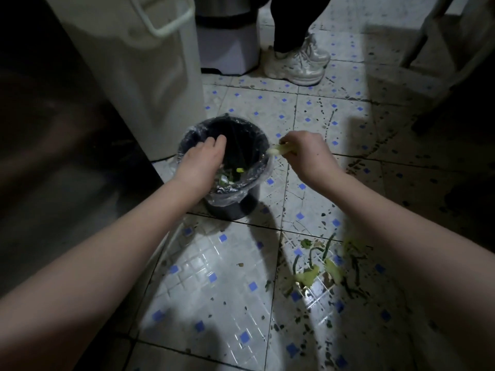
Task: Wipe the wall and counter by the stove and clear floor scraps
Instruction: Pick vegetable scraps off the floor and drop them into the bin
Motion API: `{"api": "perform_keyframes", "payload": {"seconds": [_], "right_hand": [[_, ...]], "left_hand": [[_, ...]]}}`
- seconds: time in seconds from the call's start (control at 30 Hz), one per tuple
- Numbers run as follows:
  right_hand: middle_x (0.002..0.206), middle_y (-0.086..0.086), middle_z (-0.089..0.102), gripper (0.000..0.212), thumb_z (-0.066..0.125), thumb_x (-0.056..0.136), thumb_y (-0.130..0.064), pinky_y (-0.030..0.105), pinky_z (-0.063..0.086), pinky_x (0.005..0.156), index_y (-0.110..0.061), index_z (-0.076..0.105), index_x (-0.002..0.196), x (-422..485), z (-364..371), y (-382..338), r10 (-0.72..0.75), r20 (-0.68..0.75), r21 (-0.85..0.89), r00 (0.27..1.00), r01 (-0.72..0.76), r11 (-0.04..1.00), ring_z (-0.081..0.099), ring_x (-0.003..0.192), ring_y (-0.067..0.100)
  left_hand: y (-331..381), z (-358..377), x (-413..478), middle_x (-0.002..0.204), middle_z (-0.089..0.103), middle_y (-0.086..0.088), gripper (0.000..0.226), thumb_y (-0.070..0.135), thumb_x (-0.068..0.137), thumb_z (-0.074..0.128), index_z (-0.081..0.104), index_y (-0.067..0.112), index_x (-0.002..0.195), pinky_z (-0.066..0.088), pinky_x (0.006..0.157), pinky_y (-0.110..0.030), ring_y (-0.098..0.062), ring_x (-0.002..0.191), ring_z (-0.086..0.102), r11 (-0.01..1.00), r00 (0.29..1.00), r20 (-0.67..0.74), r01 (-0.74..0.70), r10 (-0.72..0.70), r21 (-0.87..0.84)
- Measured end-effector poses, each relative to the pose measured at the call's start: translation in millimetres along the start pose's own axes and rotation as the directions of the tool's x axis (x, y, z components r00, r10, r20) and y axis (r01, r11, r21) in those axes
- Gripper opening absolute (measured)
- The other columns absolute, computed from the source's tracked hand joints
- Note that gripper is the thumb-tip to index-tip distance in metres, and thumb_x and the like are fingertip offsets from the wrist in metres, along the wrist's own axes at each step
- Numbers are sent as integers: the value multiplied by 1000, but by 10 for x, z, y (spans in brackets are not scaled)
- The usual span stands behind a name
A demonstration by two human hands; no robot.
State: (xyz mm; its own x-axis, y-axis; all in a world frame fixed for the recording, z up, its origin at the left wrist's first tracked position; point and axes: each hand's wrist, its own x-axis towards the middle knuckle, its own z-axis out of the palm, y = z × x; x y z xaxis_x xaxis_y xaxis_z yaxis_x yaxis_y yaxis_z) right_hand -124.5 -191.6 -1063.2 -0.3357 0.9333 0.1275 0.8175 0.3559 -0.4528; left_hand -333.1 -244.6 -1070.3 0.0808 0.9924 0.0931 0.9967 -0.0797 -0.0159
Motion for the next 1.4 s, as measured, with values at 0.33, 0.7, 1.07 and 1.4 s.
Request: {"api": "perform_keyframes", "payload": {"seconds": [0.33,0.7,1.07,1.4], "right_hand": [[125,13,60,44,60,82,1,29,33,99,-11,58,125,180,292,-456,-62,45,69,997,59,996,50,120,30],[122,8,59,50,71,79,-15,40,46,94,-17,56,127,81,259,-301,-92,64,31,994,90,995,54,114,27],[128,9,56,43,62,88,-19,42,40,98,-15,52,130,-483,-88,465,25,57,-272,998,-8,962,48,119,32],[131,9,52,45,60,87,-15,38,34,101,-15,50,131,-1241,-97,1107,205,138,-318,969,-152,936,45,122,29]], "left_hand": [[-361,-30,-193,106,51,-20,52,-13,73,55,38,1,120,44,78,-48,-40,97,53,1000,999,-35,-1,0,-19],[-264,-15,-200,105,52,-21,42,-5,80,54,40,1,119,43,77,-48,-40,96,53,1000,1000,-28,-11,10,-27],[520,-92,57,105,54,-18,30,13,86,51,44,5,114,37,69,-43,-38,92,53,984,987,-46,-150,155,95],[1258,201,180,103,56,-21,30,5,77,57,53,3,107,41,69,-44,-39,91,53,909,908,-50,-413,416,51]]}}
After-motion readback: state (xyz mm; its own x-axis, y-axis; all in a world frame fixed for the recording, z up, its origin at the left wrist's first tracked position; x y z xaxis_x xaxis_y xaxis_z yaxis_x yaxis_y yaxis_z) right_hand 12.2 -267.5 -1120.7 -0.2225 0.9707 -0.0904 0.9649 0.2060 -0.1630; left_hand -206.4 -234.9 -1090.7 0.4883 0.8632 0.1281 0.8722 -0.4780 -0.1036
